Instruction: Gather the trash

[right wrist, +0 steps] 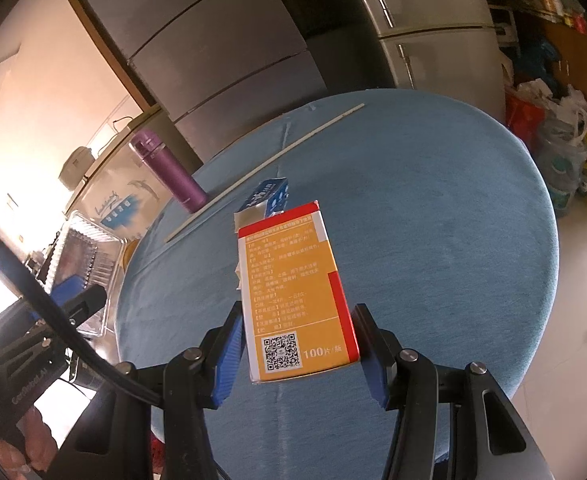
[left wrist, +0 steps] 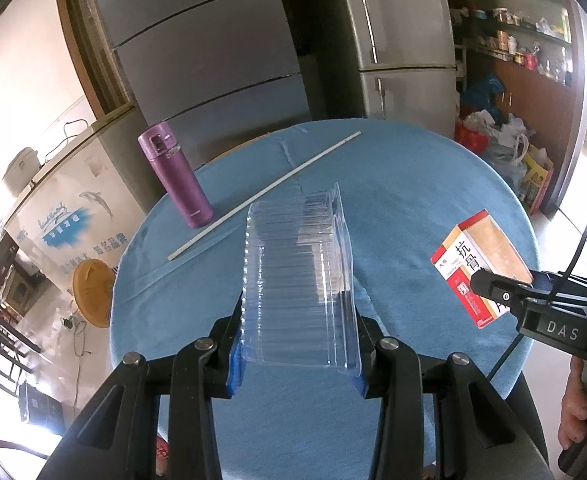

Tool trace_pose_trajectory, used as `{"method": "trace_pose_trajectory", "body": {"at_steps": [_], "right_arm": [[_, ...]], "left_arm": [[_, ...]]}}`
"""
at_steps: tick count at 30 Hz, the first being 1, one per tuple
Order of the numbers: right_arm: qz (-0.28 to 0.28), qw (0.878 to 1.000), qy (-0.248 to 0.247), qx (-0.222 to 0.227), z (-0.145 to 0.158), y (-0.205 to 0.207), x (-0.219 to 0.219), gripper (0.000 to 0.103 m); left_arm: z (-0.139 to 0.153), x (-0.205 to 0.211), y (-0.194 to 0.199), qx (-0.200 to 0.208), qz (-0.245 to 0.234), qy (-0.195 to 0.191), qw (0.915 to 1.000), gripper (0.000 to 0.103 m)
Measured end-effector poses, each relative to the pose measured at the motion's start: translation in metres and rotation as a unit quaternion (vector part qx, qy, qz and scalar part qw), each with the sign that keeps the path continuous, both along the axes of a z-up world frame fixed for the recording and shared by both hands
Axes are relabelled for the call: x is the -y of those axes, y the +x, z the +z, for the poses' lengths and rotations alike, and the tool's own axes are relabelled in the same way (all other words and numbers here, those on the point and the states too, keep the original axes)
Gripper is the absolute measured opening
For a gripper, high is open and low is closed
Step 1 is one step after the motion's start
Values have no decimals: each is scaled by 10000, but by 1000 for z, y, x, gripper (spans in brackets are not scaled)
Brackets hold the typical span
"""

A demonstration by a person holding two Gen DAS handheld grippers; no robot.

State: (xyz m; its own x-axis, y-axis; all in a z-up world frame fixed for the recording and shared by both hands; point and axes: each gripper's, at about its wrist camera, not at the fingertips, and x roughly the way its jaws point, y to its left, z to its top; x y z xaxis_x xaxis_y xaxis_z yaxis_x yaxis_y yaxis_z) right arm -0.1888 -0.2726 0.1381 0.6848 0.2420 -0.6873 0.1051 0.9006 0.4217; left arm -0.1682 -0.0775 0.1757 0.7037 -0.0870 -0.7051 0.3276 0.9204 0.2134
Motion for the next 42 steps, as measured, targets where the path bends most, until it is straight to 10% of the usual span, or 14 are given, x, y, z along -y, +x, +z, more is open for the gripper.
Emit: {"method": "trace_pose_trajectory", "body": {"at_steps": [42], "right_arm": [[1637,9854,-456,-67,6,27,-145,55]], "left_arm": [[-17,-135,2,-143,1438,-409,9887,43]]}}
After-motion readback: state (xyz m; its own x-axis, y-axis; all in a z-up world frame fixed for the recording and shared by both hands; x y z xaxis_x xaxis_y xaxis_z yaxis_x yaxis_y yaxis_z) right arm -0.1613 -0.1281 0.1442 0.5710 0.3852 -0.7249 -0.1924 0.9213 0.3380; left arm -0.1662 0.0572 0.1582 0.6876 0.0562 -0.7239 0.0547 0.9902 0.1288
